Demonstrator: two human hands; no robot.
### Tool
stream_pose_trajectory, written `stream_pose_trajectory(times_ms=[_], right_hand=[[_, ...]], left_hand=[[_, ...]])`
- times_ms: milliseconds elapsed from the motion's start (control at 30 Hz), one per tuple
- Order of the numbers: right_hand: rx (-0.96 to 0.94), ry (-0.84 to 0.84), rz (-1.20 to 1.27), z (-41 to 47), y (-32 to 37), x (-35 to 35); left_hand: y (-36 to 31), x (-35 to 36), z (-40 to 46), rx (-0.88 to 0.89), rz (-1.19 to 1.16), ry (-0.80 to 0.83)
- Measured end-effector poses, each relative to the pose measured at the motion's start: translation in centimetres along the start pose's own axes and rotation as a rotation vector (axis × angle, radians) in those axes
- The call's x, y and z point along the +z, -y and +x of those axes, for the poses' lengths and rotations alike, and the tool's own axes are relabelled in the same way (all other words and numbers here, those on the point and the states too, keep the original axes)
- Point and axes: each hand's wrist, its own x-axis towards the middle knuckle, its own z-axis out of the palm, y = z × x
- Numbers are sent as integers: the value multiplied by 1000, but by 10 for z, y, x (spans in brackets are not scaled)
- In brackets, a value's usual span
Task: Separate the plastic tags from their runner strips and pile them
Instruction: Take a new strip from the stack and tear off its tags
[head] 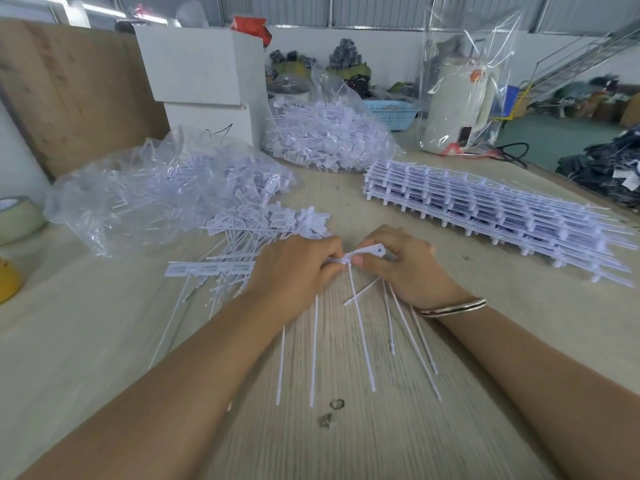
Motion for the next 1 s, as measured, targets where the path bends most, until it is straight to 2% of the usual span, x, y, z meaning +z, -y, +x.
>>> stream_pose_trajectory(times_ms=[200, 267, 467, 500, 567, 633, 733, 867, 1000], right_hand=[[-21, -99, -14, -3, 3, -6], [33, -145, -21, 0, 0, -5], [292, -282, -251, 7, -19, -8], [259, -305, -301, 5, -17, -7], [74, -332, -338, 2, -8, -2], [-46, -201, -259, -2, 6, 4], [-61, 1, -189, -5, 10, 8], [42, 13, 191, 2, 4, -2], [114, -25, 250, 5, 0, -3]], left_hand=[[8, 1, 0, -101, -130, 17], [6, -1, -1, -81, -140, 11], [-5, -6, 1, -19, -95, -45], [-6, -6, 1, -15, -86, -47], [-10, -6, 1, 5, -72, -66], [-14, -5, 1, 33, -83, -91], [-18, -3, -1, 51, -103, -92], [-18, -4, -2, 71, -35, -63], [-12, -5, -1, 33, 73, -28]])
